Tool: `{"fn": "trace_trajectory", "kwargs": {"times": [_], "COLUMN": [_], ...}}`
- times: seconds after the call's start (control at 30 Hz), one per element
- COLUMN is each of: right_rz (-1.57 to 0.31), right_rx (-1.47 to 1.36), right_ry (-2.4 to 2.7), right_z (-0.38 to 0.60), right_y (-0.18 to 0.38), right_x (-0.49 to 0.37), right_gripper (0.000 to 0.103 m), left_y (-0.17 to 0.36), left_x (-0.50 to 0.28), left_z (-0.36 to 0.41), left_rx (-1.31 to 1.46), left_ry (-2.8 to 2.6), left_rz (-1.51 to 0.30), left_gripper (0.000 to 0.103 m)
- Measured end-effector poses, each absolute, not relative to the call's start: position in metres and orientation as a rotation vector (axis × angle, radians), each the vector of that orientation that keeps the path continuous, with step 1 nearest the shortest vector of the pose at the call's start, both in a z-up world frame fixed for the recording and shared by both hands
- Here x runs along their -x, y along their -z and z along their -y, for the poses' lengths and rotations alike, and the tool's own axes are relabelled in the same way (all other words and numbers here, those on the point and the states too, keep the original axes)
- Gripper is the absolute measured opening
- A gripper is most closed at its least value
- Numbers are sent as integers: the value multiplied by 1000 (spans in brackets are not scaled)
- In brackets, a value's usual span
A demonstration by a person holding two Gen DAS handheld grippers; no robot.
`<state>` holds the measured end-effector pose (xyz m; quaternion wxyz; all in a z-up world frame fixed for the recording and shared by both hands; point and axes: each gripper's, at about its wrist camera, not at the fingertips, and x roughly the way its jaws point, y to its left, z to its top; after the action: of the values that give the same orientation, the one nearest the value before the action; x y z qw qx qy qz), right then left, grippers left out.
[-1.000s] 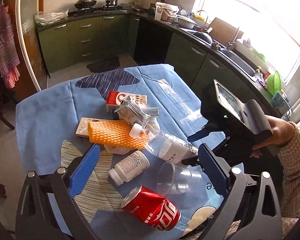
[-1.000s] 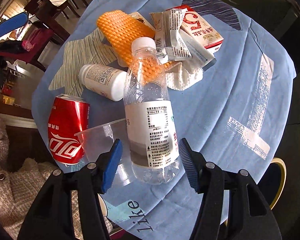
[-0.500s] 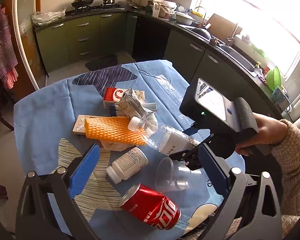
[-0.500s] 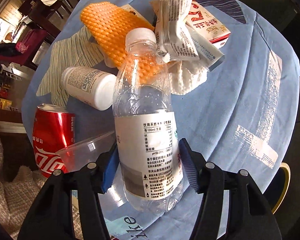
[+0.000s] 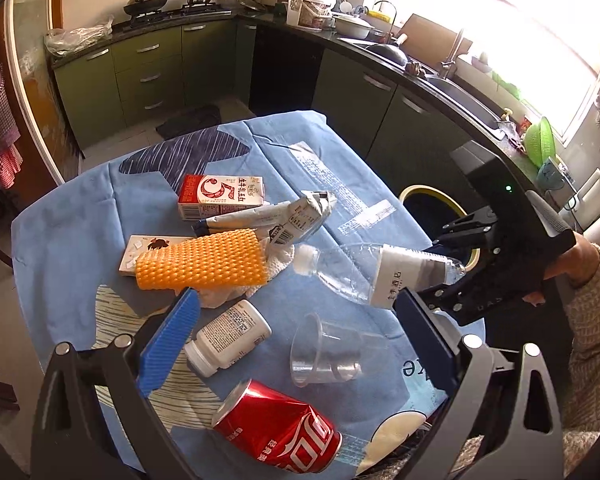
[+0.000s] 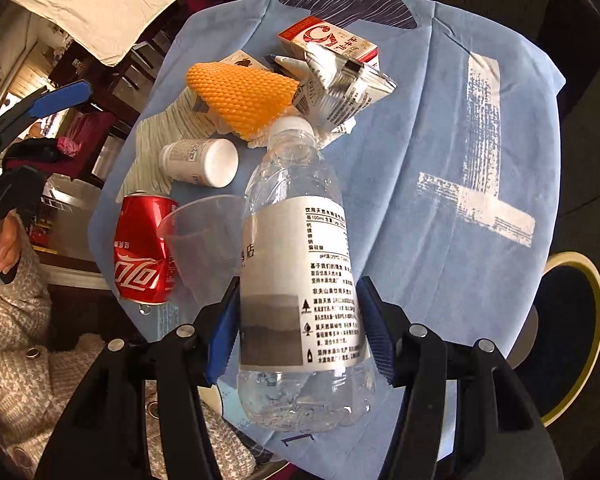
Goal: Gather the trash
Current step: 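Grasp the clear water bottle around its middle with the right gripper, then drop the water bottle into the bin with the right gripper while the left grasps the clear cup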
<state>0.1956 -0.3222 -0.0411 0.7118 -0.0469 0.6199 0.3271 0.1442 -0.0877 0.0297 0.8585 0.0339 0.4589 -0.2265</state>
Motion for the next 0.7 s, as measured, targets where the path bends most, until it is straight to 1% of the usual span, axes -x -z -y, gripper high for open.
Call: {"fn": "trace_trajectory", "kwargs": {"times": [0.2, 0.7], "right_rz": [-1332, -1273], "right_rx": [29, 18], "right_ry": [-730, -640], "right_z": [346, 389], "right_y": [23, -7], "right_x": [-189, -182], "right_gripper": [55, 55], "left_y": [-30, -35], "left_x": [-144, -142], "left_z": [96, 105], "left_rx": [-96, -116], "left_ry": [484, 496], "left_rz": [-967, -961], "left_gripper": [94, 94]}}
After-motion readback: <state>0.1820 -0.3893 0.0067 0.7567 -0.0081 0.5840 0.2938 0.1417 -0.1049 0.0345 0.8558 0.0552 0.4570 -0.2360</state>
